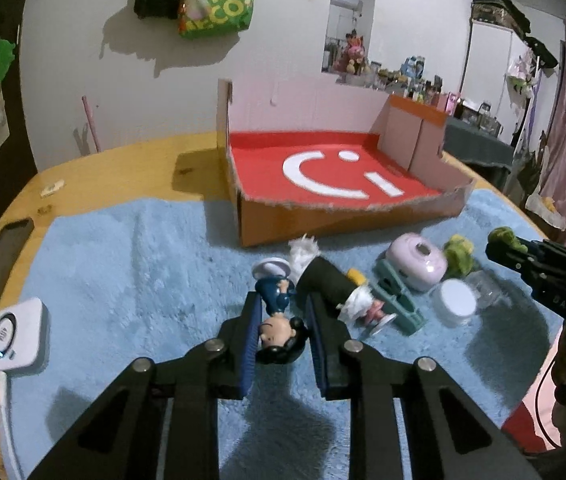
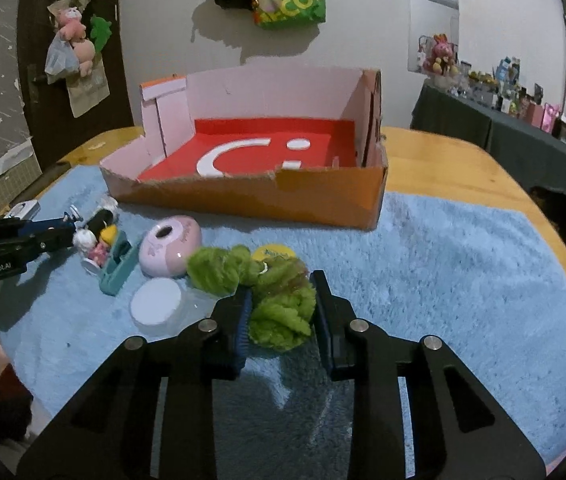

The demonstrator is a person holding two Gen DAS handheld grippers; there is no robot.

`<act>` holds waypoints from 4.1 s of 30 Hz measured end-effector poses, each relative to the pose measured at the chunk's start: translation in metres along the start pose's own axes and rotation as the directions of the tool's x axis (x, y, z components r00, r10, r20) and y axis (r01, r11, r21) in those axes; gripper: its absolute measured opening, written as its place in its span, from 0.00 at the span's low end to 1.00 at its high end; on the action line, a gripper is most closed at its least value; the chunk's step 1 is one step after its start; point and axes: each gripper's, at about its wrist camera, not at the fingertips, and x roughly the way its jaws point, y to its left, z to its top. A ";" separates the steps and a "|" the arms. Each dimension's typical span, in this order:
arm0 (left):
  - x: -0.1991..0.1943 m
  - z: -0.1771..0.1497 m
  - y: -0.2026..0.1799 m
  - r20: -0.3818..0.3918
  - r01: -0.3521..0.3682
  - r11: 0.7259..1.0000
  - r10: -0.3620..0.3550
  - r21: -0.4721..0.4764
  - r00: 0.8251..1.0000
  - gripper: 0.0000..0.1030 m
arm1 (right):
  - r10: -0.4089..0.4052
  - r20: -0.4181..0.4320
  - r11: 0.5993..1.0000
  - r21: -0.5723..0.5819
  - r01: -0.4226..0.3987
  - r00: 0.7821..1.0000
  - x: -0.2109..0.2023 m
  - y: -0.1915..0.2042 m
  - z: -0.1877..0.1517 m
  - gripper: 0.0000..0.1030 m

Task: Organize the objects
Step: 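Grasp the blue-haired figure with the left tool while the right tool grasps a green fuzzy ball, then carry the figure and green ball with both tools into the red-lined box, then open the left tool releasing the figure while the right tool releases the green ball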

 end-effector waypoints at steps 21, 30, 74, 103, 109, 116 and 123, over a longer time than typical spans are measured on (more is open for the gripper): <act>-0.009 0.049 -0.009 0.077 0.044 0.998 -0.047 0.048 0.996 0.23 | 0.006 0.056 1.000 -0.003 -0.006 0.998 -0.008 -0.005 0.049 0.25; 0.033 0.093 -0.008 -0.006 0.078 0.991 -0.078 0.104 0.997 0.23 | 0.021 -0.049 0.996 -0.081 -0.025 0.999 0.044 -0.017 0.100 0.25; 0.134 0.110 -0.018 -0.318 0.130 0.920 -0.006 0.370 0.948 0.24 | -0.002 -0.476 0.946 -0.286 -0.153 0.879 0.121 -0.033 0.109 0.27; 0.129 0.110 -0.021 -0.304 0.154 0.930 -0.048 0.335 0.951 0.50 | 0.031 -0.471 0.950 -0.260 -0.173 0.881 0.092 -0.046 0.116 0.54; 0.118 0.112 -0.021 -0.263 0.144 0.944 -0.064 0.297 0.963 0.55 | 0.043 -0.432 0.956 -0.245 -0.163 0.901 0.073 -0.048 0.126 0.61; 0.088 0.122 -0.018 -0.157 0.118 0.968 -0.084 0.223 0.984 0.66 | 0.070 -0.346 0.968 -0.204 -0.147 0.935 0.057 -0.031 0.129 0.62; 0.051 0.126 -0.022 -0.033 0.074 0.981 -0.069 0.178 0.997 0.74 | 0.080 -0.239 0.978 -0.167 -0.122 0.968 0.059 -0.015 0.141 0.68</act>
